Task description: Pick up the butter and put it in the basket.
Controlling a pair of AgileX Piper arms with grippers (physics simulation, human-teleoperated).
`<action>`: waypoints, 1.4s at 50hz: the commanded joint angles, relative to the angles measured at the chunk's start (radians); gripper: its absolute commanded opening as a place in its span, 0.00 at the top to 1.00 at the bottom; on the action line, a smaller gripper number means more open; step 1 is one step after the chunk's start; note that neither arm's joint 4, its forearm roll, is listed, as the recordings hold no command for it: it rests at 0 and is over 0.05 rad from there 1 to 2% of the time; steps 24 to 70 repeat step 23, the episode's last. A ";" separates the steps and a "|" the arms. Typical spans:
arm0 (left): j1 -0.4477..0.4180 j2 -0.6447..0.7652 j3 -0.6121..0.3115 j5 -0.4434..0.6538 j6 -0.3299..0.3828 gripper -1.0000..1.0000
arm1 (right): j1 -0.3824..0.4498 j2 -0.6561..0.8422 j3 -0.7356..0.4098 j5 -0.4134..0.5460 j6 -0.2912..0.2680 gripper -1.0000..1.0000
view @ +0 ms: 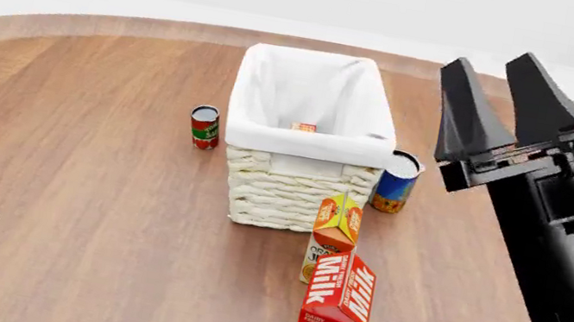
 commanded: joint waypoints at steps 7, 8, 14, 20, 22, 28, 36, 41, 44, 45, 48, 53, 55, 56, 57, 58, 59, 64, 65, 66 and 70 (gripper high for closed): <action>0.000 0.000 0.000 0.000 0.000 0.00 | -0.318 -0.455 0.462 0.032 0.099 0.00; 0.000 0.000 0.000 0.000 0.000 0.00 | -0.330 -0.855 0.462 0.432 0.099 0.00; 0.000 0.000 0.000 0.000 0.000 0.00 | -0.439 -1.140 0.462 1.029 0.147 0.00; 0.000 0.000 0.000 0.000 0.000 0.00 | -0.638 -1.140 0.462 1.277 0.171 0.00; 0.000 0.000 0.000 0.000 0.000 0.00 | -0.666 -0.740 0.462 0.912 0.121 0.00; 0.000 0.000 0.000 0.000 0.000 0.00 | -0.699 -0.340 0.461 0.512 0.123 0.00; 0.000 0.000 0.000 0.000 0.000 0.00 | -0.699 -0.340 0.461 0.512 0.123 0.00; 0.000 0.000 0.000 0.000 0.000 0.00 | -0.699 -0.340 0.461 0.512 0.123 0.00; 0.000 0.000 0.000 0.000 0.000 0.00 | -0.699 -0.340 0.461 0.512 0.123 0.00; 0.000 0.000 0.000 0.000 0.000 0.00 | -0.699 -0.340 0.461 0.512 0.123 0.00; 0.000 0.000 0.000 0.000 0.000 0.00 | -0.699 -0.340 0.461 0.512 0.123 0.00; 0.000 0.000 0.000 0.000 0.000 0.00 | -0.699 -0.340 0.461 0.512 0.123 0.00; 0.000 0.000 0.000 0.000 0.000 0.00 | -0.699 -0.340 0.461 0.512 0.123 0.00; 0.000 0.000 0.000 0.000 0.000 0.00 | -0.699 -0.340 0.461 0.512 0.123 0.00; 0.000 0.000 0.000 0.000 0.000 0.00 | -0.699 -0.340 0.461 0.512 0.123 0.00; 0.000 0.000 0.000 0.000 0.000 0.00 | -0.699 -0.340 0.461 0.512 0.123 0.00; 0.000 0.000 0.000 0.000 0.000 0.00 | -0.699 -0.340 0.461 0.512 0.123 0.00; 0.000 0.000 0.000 0.000 0.000 0.00 | -0.699 -0.340 0.461 0.512 0.123 0.00; 0.000 0.000 0.000 0.000 0.000 0.00 | -0.699 -0.340 0.461 0.512 0.123 0.00; 0.000 0.000 0.000 0.000 0.000 0.00 | -0.699 -0.340 0.461 0.512 0.123 0.00; 0.000 0.000 0.000 0.000 0.000 0.00 | -0.699 -0.340 0.461 0.512 0.123 0.00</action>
